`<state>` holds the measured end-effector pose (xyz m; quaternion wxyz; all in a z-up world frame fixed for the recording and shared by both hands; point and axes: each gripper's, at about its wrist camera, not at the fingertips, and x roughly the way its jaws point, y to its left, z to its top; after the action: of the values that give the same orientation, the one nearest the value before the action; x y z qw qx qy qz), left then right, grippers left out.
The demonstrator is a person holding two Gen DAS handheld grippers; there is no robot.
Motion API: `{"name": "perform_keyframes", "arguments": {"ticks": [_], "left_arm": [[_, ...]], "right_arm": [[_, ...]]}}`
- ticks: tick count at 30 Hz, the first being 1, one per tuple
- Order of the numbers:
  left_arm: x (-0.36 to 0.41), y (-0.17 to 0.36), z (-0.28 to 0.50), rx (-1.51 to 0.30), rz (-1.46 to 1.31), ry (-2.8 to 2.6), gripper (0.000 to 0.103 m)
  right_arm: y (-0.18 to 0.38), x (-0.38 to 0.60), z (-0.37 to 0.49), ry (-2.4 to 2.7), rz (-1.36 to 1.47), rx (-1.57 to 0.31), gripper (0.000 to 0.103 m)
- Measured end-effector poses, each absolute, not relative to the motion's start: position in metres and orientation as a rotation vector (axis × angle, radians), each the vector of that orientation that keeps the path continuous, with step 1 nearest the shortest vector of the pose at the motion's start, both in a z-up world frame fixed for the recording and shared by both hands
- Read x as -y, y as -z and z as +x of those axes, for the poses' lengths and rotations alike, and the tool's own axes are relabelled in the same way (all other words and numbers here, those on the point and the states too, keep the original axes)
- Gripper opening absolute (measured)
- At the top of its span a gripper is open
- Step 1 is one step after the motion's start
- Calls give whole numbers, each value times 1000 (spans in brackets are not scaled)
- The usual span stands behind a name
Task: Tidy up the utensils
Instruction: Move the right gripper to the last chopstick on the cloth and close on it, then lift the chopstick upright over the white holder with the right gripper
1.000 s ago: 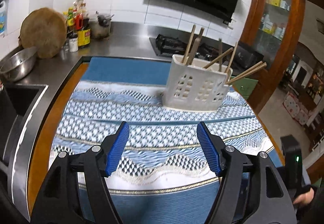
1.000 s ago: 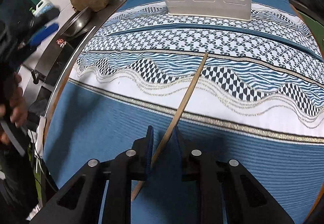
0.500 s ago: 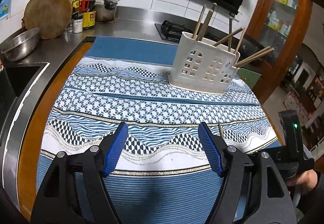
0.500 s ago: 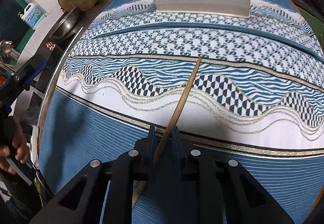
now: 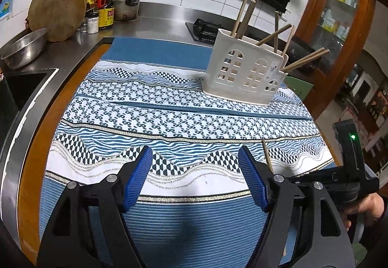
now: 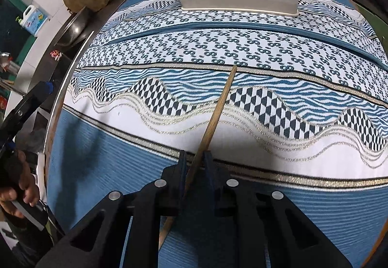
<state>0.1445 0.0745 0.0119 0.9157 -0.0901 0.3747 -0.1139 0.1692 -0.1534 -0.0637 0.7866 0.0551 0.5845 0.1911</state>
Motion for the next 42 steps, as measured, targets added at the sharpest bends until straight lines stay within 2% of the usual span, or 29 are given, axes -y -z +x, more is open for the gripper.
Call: {"name": "perform_keyframes", "arguments": {"ticks": [14, 28, 34, 42], "left_arm": [[-82, -6, 142, -773, -227, 236, 73], [-95, -1, 145, -781, -261, 215, 73], [-95, 2, 146, -786, -261, 218, 73], [-94, 5, 149, -795, -261, 210, 73]], "right_arm": [[66, 136, 115, -401, 71, -1213, 17], [63, 146, 169, -323, 135, -1202, 17], [61, 140, 178, -322, 76, -1203, 8], [2, 165, 169, -337, 100, -1030, 7]]}}
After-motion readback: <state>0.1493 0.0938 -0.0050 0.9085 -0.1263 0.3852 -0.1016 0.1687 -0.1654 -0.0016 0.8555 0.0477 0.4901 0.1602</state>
